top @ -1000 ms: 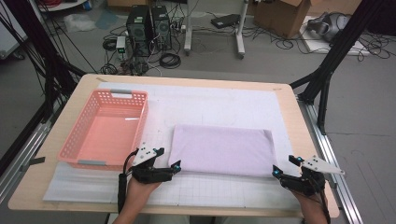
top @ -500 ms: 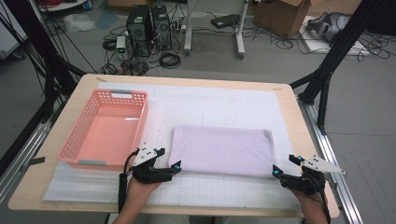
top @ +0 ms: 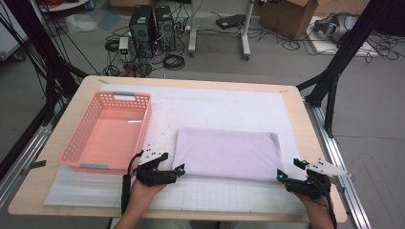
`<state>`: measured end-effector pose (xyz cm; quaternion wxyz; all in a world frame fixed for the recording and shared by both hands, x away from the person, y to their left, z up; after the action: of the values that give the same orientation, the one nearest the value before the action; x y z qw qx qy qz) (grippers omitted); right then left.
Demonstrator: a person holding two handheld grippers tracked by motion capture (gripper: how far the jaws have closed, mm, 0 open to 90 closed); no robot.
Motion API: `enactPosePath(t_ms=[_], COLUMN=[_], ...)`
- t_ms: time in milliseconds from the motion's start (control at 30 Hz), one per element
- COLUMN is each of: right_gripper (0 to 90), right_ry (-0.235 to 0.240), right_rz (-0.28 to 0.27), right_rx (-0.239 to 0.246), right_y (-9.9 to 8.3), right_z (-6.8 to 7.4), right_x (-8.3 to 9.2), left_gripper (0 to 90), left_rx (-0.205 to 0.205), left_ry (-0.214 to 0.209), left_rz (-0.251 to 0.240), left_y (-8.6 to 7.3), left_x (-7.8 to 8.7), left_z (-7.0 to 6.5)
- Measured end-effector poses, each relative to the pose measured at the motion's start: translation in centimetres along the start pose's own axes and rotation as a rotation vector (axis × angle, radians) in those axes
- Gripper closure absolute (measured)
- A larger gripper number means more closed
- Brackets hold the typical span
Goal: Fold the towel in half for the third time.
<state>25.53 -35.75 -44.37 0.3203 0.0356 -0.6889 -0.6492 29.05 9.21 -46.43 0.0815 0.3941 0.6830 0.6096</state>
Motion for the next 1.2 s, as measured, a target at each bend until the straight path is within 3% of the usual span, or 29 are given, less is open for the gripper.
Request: enactPosePath(t_ms=[200, 300, 367, 533, 667, 933, 1200], right_gripper=[18.6, 18.6, 18.6, 18.6, 18.7, 18.9, 18.9], right_ry=[0.010, 0.021, 0.031, 0.070, 0.103, 0.183, 0.231], right_rz=[0.006, 0.006, 0.004, 0.005, 0.021, 0.060, 0.087], right_rx=[-0.008, -0.010, -0.009, -0.007, 0.024, 0.035, 0.058], right_y=[0.1, 0.3, 0.5, 1.6, 2.8, 5.5, 8.3], right_z=[0.3, 0.5, 0.7, 1.5, 2.3, 3.7, 5.4], right_x=[-0.4, -0.7, -1.1, -2.6, -4.5, -9.1, -13.1], left_gripper=[21.4, 23.3, 24.4, 32.8, 41.4, 48.5, 61.8], left_rx=[0.007, 0.036, 0.050, 0.041, 0.027, 0.019, 0.011], left_ry=[0.035, 0.046, 0.040, 0.012, -0.006, 0.032, 0.042], left_rz=[0.041, 0.064, 0.077, 0.111, 0.120, 0.123, 0.126], left_y=[-0.1, -0.1, -0.2, -0.3, -0.4, -0.4, -0.4], left_x=[-0.3, -0.5, -0.6, -0.7, -0.7, -1.0, -1.1], left_z=[0.2, 0.3, 0.4, 0.1, -0.2, -0.6, -0.6])
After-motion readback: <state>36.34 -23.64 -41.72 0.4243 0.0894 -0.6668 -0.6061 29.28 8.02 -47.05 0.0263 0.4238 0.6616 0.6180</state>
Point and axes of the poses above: each handheld gripper's, and its own axes: x roughly backward along the jaws, y roughly out of its top, z roughly to its left, the point moved 3 cm from there along -x, roughly forward along the jaws, and after that the axes turned 6 degrees about -z, right-handed, at the moved point
